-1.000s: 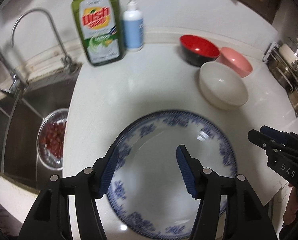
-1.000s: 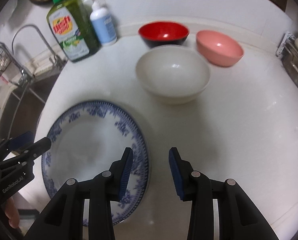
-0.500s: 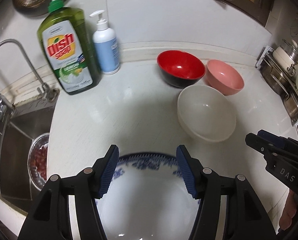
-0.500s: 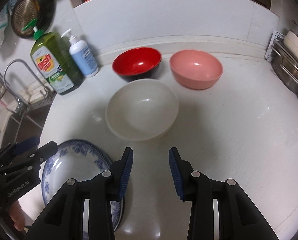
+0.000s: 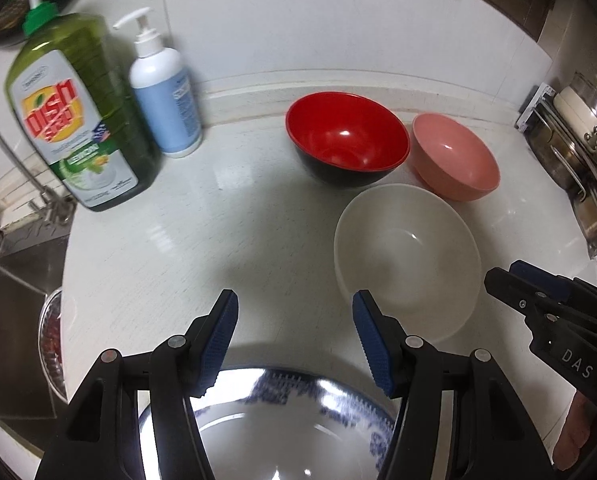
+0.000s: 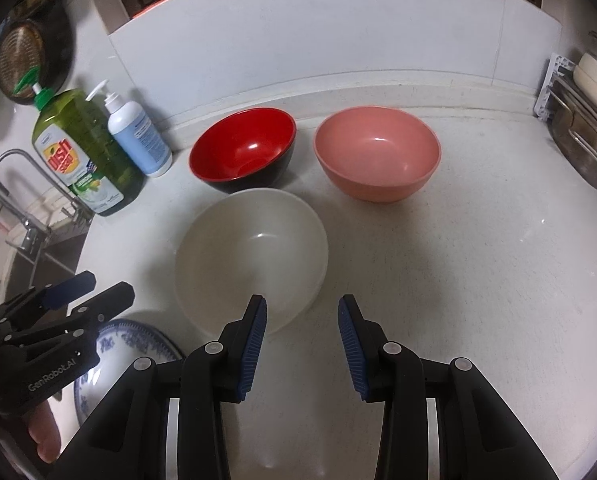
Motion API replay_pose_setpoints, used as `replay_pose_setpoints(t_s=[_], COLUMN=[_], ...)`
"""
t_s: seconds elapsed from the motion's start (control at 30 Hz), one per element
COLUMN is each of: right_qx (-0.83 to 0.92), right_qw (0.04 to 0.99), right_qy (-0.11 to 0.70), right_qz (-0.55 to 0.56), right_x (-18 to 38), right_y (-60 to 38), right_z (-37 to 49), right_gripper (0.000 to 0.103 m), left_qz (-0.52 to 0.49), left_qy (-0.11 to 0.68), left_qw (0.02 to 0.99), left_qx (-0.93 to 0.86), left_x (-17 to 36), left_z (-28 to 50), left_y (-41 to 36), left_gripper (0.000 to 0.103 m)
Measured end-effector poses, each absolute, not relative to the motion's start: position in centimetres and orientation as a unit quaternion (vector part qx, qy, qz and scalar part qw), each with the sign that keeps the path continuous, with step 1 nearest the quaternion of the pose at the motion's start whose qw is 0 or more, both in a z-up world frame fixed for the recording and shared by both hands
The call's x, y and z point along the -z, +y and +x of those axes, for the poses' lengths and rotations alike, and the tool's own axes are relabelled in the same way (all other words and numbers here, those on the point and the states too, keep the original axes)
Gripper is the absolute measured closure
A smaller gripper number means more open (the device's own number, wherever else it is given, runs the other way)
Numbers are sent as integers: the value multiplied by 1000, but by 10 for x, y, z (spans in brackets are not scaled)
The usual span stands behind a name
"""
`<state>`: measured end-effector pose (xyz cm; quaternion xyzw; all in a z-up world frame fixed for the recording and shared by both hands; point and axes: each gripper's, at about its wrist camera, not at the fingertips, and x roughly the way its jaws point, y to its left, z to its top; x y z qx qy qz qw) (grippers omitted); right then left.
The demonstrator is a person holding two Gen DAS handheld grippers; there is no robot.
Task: Organize plates and bowls
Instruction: 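Move both grippers to the white bowl and close on its rim, then lift the white bowl with both grippers and carry it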
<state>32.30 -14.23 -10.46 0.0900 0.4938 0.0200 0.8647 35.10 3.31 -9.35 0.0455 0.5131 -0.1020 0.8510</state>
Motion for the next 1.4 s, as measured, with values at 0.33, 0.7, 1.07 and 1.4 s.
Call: replay_pose_setpoints(t_s=[0.33, 0.7, 1.07, 1.4], right_qx=[-21, -25, -29, -30], right_qw=[851, 842, 832, 839], right_qy=[516, 531, 542, 532], right_qz=[102, 96, 118, 115], right_x=[124, 138, 144, 130], right_y=[-147, -147, -153, -159], right_z=[354, 365, 368, 350], right_gripper=[65, 79, 91, 91], left_qz=[27, 35, 41, 33], left_qy=[551, 573, 576, 553], left_qw=[826, 809, 805, 820], left_qx=[114, 124, 135, 144], left_x=[122, 139, 137, 109], left_z=[385, 397, 395, 366], left_y=[19, 2, -5, -13], left_gripper=[53, 78, 93, 93])
